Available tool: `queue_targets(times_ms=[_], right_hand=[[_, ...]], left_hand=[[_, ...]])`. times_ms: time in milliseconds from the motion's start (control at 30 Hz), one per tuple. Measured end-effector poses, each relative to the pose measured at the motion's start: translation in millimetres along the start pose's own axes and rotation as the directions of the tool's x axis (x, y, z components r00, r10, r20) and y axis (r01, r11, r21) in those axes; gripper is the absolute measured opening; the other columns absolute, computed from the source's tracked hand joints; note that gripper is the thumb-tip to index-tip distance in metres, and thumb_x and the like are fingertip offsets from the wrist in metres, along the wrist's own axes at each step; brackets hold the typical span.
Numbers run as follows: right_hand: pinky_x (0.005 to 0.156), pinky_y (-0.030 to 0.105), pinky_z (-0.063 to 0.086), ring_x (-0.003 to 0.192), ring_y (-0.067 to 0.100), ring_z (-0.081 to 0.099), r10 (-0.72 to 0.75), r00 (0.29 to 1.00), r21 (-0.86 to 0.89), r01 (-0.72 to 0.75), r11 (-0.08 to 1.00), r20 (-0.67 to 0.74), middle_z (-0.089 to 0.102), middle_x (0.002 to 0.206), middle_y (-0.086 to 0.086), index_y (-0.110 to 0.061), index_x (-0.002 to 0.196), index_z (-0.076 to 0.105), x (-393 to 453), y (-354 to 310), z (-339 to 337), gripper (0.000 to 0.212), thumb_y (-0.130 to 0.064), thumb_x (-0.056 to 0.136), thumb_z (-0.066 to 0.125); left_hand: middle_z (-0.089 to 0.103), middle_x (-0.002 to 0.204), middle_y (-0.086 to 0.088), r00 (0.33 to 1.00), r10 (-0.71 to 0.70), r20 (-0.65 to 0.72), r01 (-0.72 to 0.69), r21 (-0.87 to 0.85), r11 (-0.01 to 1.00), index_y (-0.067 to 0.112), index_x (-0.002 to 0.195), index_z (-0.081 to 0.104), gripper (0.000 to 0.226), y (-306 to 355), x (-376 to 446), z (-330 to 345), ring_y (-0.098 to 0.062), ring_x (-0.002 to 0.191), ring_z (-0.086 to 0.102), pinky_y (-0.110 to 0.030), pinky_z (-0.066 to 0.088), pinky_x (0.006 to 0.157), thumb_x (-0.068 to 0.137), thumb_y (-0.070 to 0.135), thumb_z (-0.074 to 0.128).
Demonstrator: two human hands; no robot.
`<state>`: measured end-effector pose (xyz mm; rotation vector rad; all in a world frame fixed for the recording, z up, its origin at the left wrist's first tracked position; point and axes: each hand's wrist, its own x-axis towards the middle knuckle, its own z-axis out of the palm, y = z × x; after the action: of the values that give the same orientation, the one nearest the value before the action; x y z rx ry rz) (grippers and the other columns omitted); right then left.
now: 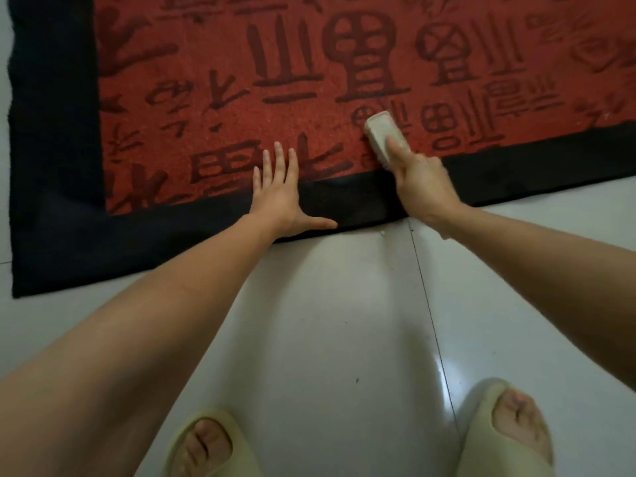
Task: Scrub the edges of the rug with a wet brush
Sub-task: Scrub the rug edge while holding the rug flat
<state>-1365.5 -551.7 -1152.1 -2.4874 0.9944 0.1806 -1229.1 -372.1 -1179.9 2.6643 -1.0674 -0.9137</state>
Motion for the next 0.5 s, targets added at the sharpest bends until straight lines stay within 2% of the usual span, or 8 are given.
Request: queue_targets(times_ms=[100, 167, 200, 267, 333, 433, 467, 500], right_hand=[[0.085, 0.035, 0.044, 0.098, 0.036, 0.064, -0.353, 0.897, 0.094, 0.340, 0.936, 0.265, 0.065, 0.116, 0.021, -0.042, 0.149, 0.024, -44, -21, 42, 0.055, -0.022, 0.100, 0.035], [0.080, 0.023, 0.046, 0.079, 0.002, 0.067, -0.513, 0.775, 0.205, 0.471, 0.858, 0.368, 0.069, 0.107, 0.002, -0.037, 0.146, 0.035, -57, -20, 34, 0.049, -0.022, 0.101, 0.045], [0.074, 0.017, 0.043, 0.065, -0.009, 0.061, -0.539, 0.777, 0.196, 0.502, 0.842, 0.326, 0.066, 0.096, -0.004, -0.033, 0.145, 0.040, -52, -17, 26, 0.048, -0.019, 0.100, 0.049], [0.074, 0.027, 0.044, 0.066, -0.001, 0.062, -0.402, 0.912, 0.200, 0.381, 0.903, 0.078, 0.070, 0.091, 0.008, -0.033, 0.144, 0.041, -33, -7, 17, 0.051, -0.014, 0.098, 0.050], [0.076, 0.040, 0.043, 0.090, 0.033, 0.067, -0.284, 0.957, 0.104, 0.277, 0.955, 0.058, 0.068, 0.106, 0.024, -0.036, 0.146, 0.037, -32, -6, 18, 0.056, -0.013, 0.096, 0.048], [0.085, 0.027, 0.046, 0.095, 0.022, 0.067, -0.560, 0.694, 0.175, 0.546, 0.819, 0.453, 0.070, 0.114, 0.006, -0.039, 0.144, 0.039, -70, -15, 31, 0.048, -0.023, 0.100, 0.048], [0.085, 0.027, 0.047, 0.094, 0.016, 0.068, -0.612, 0.664, 0.195, 0.594, 0.781, 0.429, 0.071, 0.113, 0.002, -0.041, 0.143, 0.041, -72, -18, 27, 0.045, -0.027, 0.100, 0.047], [0.087, 0.030, 0.049, 0.097, 0.017, 0.068, -0.607, 0.728, 0.203, 0.574, 0.794, 0.319, 0.070, 0.117, 0.003, -0.041, 0.142, 0.041, -64, -21, 23, 0.046, -0.026, 0.100, 0.047]], left_hand=[[-0.034, 0.156, -0.012, 0.994, 0.077, 0.073, -0.079, 0.028, 0.996, 0.011, 0.152, -0.022, 0.154, -13, -4, -7, -0.030, 0.143, -0.032, -0.043, -0.015, 0.118, 0.053, 0.071, 0.080], [-0.030, 0.158, -0.009, 0.971, 0.121, 0.204, -0.127, 0.015, 0.992, 0.013, 0.154, -0.016, 0.141, -24, -2, -24, -0.026, 0.145, -0.028, -0.036, -0.010, 0.118, 0.063, 0.047, 0.087], [-0.025, 0.160, -0.006, 0.955, 0.135, 0.265, -0.130, -0.038, 0.991, 0.016, 0.156, -0.009, 0.127, -32, -3, -34, -0.022, 0.147, -0.022, -0.030, -0.006, 0.118, 0.071, 0.028, 0.086], [-0.010, 0.164, 0.002, 0.944, 0.144, 0.297, -0.105, -0.145, 0.984, 0.023, 0.157, 0.007, 0.102, -45, -3, -53, -0.012, 0.149, -0.008, -0.019, 0.002, 0.113, 0.081, -0.004, 0.070], [0.002, 0.164, 0.007, 0.957, 0.154, 0.245, -0.112, -0.177, 0.978, 0.023, 0.156, 0.020, 0.089, -51, -1, -54, -0.008, 0.149, 0.001, -0.016, 0.002, 0.111, 0.084, -0.016, 0.052], [0.017, 0.162, -0.001, 0.986, 0.157, 0.053, -0.142, -0.213, 0.967, 0.015, 0.152, 0.033, 0.071, -51, 0, -39, -0.014, 0.149, 0.013, -0.019, 0.004, 0.117, 0.088, -0.015, 0.038], [0.022, 0.161, -0.004, 0.989, 0.145, -0.021, -0.146, -0.217, 0.965, 0.013, 0.150, 0.037, 0.064, -49, 1, -36, -0.017, 0.149, 0.018, -0.019, 0.007, 0.118, 0.091, -0.011, 0.038], [0.025, 0.160, -0.006, 0.988, 0.122, -0.096, -0.140, -0.208, 0.968, 0.011, 0.149, 0.038, 0.058, -47, 1, -35, -0.019, 0.148, 0.022, -0.020, 0.010, 0.118, 0.094, -0.006, 0.041]])
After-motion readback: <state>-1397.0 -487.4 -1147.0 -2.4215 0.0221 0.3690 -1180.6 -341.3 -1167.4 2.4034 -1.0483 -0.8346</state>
